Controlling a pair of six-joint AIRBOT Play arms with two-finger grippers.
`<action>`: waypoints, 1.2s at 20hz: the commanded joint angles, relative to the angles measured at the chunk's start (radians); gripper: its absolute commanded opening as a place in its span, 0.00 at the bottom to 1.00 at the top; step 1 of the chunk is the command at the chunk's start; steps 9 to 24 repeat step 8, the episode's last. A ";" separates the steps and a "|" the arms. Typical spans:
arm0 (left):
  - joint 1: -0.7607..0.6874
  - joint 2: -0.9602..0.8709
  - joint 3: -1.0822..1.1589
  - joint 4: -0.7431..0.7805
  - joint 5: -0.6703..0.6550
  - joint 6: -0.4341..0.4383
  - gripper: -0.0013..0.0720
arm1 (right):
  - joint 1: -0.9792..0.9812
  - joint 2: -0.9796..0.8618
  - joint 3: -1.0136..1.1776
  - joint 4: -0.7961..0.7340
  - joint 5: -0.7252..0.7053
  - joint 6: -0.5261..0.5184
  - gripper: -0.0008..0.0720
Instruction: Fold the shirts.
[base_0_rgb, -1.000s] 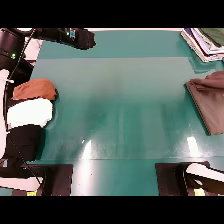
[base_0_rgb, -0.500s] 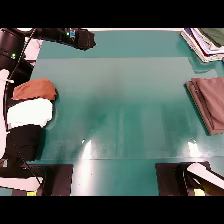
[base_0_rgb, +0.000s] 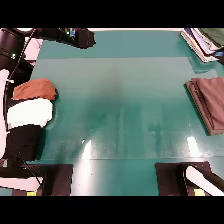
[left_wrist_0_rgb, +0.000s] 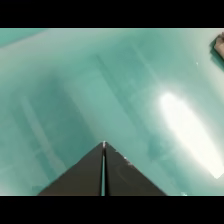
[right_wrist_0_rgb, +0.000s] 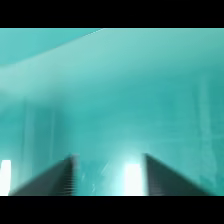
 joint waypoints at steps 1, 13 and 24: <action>0.000 0.000 0.001 -0.003 0.055 -0.001 0.05 | 0.254 0.003 0.013 -0.046 -0.032 -0.034 0.33; 0.000 0.000 0.001 -0.003 0.137 -0.001 0.05 | 0.401 0.004 0.013 -0.084 -0.029 -0.056 0.04; 0.000 0.000 0.001 -0.003 0.137 -0.001 0.05 | 0.401 0.004 0.013 -0.084 -0.029 -0.056 0.04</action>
